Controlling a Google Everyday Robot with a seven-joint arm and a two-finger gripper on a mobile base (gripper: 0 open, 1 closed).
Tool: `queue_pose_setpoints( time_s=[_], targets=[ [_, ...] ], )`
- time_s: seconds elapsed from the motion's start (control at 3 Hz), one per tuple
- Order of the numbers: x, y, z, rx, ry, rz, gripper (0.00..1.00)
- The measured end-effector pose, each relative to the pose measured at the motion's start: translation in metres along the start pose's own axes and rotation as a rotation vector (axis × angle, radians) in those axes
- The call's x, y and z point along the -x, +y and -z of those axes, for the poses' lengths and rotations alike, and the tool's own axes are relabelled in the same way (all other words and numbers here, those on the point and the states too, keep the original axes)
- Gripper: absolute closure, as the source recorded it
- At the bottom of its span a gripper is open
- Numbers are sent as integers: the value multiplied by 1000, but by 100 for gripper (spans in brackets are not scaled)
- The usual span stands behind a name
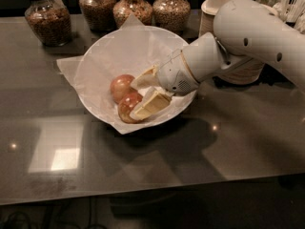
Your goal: Pick apple from white bowl
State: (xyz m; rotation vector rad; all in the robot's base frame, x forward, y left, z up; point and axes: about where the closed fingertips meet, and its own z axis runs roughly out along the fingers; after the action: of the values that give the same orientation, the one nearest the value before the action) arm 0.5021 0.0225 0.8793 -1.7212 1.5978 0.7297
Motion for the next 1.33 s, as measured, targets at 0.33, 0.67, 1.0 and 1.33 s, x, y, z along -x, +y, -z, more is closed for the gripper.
queue_pose_setpoints(
  time_s=[0.33, 0.67, 1.0, 1.33],
  targets=[
    [-7, 1, -11, 22, 7, -14, 43],
    [-13, 4, -20, 44, 18, -29, 53],
    [-14, 4, -21, 51, 23, -37, 57],
    [-14, 4, -20, 56, 27, -45, 60]
  ],
)
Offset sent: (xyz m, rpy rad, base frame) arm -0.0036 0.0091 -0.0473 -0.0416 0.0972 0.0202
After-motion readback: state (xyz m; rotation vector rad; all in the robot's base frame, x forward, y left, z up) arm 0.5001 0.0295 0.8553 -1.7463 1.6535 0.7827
